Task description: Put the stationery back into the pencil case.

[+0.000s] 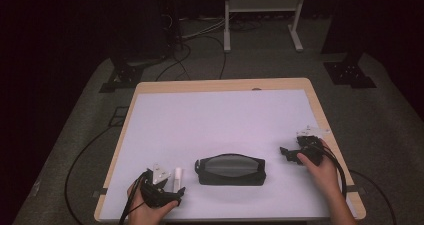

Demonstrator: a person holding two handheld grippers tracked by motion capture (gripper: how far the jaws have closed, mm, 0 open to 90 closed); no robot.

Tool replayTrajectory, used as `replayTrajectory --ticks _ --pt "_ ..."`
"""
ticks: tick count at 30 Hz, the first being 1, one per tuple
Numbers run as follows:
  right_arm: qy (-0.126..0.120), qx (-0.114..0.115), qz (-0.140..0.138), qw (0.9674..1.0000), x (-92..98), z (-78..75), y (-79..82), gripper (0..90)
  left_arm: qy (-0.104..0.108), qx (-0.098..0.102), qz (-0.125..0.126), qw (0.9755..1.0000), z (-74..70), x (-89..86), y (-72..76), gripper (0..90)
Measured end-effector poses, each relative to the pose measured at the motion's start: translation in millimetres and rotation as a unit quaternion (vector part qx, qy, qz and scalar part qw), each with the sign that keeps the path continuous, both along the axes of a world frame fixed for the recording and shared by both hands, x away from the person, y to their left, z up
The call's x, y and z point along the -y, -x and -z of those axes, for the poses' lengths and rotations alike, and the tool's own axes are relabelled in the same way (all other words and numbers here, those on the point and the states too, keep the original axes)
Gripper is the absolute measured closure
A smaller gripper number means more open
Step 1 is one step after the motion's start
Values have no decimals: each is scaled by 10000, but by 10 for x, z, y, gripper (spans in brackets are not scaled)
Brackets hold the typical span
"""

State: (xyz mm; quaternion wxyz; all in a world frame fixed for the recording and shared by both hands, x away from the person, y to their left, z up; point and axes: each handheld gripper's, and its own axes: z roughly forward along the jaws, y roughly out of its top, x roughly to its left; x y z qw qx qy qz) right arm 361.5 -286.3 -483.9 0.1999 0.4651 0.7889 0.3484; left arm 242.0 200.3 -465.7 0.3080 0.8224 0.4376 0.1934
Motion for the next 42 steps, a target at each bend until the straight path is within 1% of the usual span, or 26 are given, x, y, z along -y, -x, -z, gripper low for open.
replayTrajectory --ticks 1,3,6,9,10,12,13,14,15,16,17,18,21,24,26,32,35,39,42 --pt "0 2 -2 10000 0 0 0 147 -13 -19 -50 10000 0 -22 0 71" --pt "0 -2 -2 10000 1 0 0 147 -119 -23 -113 9999 2 -65 -7 71" --pt "-1 -1 -2 10000 1 0 0 147 -138 -50 -175 9997 3 -119 -14 72" --pt "0 -1 -3 10000 1 0 0 147 -292 -28 -260 9992 -2 -177 -21 77" --pt "0 2 -2 10000 0 0 0 147 -261 -41 -279 9993 -4 -193 -21 78" --pt "0 0 -2 10000 0 0 0 147 -141 -109 -154 9997 -8 -212 -19 153" --pt "1 0 -3 10000 1 0 0 147 -167 -119 -117 9997 -10 -210 -17 162" --pt "0 2 -4 10000 1 0 0 147 -168 -117 -44 9998 -14 -202 -12 192" --pt "1 1 -2 10000 0 0 0 147 -130 -146 25 9998 -17 -191 -7 236" --pt "1 2 -2 10000 0 0 0 147 -102 -157 54 9998 -18 -175 -3 254" --pt "0 2 -2 10000 0 0 0 147 -140 -146 108 9997 -19 -164 -1 266" --pt "1 1 -3 10000 1 0 0 147 -150 -165 162 9996 -19 -157 2 298" --pt "1 2 -2 10000 0 0 0 147 -73 -196 243 9995 -24 -152 7 374" --pt "2 2 -3 10000 0 0 0 147 39 -234 280 9993 -24 -151 13 446" --pt "2 3 -2 10000 0 0 0 147 37 -251 309 9992 -28 -149 15 480" --pt "2 3 -3 10000 0 0 0 147 61 -280 284 9992 -36 -179 5 591" --pt "1 2 -2 10000 0 0 0 147 33 -260 307 9992 -37 -186 -3 643" --pt "3 5 -4 10000 0 1 0 147 50 -256 365 9990 -35 -187 -5 700" --pt "4 4 -3 10000 0 0 0 147 80 -256 407 9988 -34 -199 -14 709"
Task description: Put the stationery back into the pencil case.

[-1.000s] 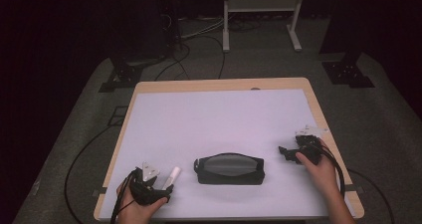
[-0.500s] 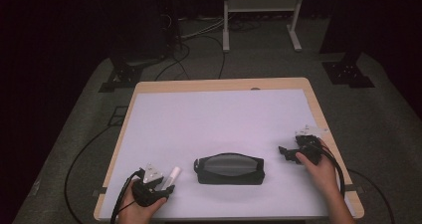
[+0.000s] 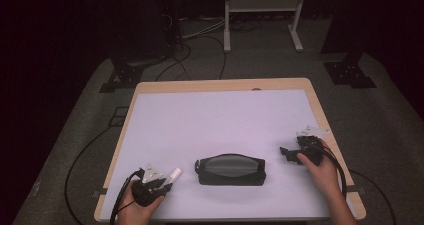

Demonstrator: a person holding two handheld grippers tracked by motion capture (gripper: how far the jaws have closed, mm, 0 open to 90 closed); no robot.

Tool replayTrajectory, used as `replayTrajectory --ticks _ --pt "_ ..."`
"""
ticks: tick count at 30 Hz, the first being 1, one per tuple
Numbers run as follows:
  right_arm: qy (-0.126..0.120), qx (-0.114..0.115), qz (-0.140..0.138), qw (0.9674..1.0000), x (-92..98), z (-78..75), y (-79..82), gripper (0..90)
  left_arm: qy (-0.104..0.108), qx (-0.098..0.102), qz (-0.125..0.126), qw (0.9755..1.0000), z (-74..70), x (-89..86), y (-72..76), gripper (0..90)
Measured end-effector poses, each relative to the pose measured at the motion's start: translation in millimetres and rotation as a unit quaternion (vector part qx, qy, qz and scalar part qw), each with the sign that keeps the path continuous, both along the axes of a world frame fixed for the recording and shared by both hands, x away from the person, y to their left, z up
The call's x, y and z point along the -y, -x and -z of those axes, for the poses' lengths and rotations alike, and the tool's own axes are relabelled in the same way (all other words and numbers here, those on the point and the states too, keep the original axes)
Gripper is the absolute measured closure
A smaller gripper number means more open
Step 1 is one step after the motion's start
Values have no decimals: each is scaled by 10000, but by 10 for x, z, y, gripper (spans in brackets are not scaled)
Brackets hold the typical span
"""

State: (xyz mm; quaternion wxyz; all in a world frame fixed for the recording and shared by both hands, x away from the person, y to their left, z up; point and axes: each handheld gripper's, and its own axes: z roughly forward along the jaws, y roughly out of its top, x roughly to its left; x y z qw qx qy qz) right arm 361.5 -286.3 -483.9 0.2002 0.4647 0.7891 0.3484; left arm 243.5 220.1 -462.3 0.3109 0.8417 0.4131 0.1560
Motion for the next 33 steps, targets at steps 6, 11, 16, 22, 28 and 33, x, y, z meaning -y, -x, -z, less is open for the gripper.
replayTrajectory --ticks 6,11,16,22,28,33 --pt "-1 -1 0 10000 0 0 0 147 73 -4 57 10000 -1 -24 -10 711" --pt "-2 -1 1 10000 0 0 0 147 248 66 155 9995 -28 -10 -4 711" --pt "-2 -2 1 10000 0 0 0 147 339 196 196 9990 -87 -2 23 711" --pt "-2 -5 0 10000 1 0 -1 147 488 428 284 9975 -205 -15 50 710" --pt "-3 -4 2 10000 0 0 -1 147 624 574 492 9952 -304 5 28 710" --pt "-2 -4 3 10000 0 0 0 147 824 549 688 9927 -338 42 0 710"
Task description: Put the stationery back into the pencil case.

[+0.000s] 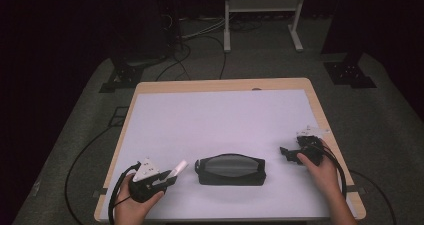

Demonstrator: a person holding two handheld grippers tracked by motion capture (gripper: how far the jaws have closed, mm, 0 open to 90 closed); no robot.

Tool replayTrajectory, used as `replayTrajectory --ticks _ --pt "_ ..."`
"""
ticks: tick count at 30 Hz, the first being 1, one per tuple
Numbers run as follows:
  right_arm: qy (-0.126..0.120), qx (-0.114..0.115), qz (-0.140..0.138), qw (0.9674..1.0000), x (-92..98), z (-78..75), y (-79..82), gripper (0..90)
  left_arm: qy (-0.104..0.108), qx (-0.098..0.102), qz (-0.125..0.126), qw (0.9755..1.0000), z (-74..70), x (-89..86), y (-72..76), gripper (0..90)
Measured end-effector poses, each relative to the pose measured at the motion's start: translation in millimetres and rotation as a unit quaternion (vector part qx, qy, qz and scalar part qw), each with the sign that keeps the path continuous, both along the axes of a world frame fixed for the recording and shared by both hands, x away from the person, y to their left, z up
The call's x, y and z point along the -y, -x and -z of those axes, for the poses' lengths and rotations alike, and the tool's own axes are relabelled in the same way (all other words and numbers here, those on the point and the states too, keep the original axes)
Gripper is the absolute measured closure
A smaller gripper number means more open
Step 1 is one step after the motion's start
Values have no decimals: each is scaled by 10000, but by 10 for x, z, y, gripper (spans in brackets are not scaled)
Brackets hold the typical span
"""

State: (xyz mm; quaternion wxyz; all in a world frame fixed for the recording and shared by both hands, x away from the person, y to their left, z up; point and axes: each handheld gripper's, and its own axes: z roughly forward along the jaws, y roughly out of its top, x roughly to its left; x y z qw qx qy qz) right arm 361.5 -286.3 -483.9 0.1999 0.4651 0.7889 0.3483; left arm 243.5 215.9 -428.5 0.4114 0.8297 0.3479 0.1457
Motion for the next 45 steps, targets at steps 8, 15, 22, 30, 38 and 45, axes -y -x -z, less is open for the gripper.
replayTrajectory --ticks 8,15,22,30,38,45 --pt "-4 -7 3 10000 -1 0 1 147 131 139 322 9993 -120 33 -36 710" --pt "-6 -8 4 10000 -1 0 1 147 181 265 594 9977 -231 81 -112 710" --pt "-5 -7 3 10000 -1 0 1 147 254 387 955 9944 -321 129 -219 710" --pt "-6 -7 4 10000 -1 0 1 147 405 468 1297 9896 -393 209 -345 710" --pt "-6 -7 4 10000 -1 0 1 147 392 506 1660 9841 -440 343 -462 710" --pt "-8 -9 4 10000 0 0 1 147 422 452 1969 9785 -467 495 -542 710"
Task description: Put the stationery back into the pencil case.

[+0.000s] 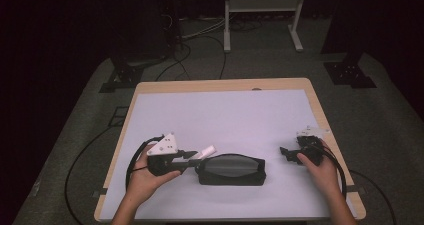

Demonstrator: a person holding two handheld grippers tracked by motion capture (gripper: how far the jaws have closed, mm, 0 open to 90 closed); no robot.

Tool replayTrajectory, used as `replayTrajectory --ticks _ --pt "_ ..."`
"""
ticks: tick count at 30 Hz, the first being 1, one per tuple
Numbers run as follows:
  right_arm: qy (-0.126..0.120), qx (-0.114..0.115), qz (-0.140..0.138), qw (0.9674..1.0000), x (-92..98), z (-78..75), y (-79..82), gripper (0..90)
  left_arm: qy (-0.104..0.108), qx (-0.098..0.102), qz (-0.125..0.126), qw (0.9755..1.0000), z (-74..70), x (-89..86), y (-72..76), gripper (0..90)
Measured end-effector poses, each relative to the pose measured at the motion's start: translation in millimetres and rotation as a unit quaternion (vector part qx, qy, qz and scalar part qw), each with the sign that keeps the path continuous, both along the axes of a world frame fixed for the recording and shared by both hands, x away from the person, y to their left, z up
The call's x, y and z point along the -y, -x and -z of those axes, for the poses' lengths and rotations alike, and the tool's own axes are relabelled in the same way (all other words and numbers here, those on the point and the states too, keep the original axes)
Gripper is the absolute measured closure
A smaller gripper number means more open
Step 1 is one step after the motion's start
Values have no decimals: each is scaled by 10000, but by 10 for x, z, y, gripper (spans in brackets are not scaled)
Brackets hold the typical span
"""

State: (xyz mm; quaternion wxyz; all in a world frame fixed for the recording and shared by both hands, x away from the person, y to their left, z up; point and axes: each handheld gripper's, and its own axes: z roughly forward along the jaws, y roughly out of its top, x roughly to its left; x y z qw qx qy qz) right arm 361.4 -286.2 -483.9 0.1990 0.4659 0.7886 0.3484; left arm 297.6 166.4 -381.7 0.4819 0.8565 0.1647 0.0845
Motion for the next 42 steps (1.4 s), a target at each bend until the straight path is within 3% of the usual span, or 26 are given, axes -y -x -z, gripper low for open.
replayTrajectory --ticks 21,32,36,42 --pt "-6 -1 -1 10000 0 0 -1 147 -185 -110 749 9970 45 483 -157 710" --pt "3 10 -8 10000 2 1 -1 147 -396 -229 980 9941 217 709 -209 710" --pt "5 15 -9 10000 1 1 -1 147 -550 -250 1019 9930 266 756 -213 710" --pt "4 14 -8 10000 1 1 -1 147 -616 -299 1033 9923 310 784 -213 709"
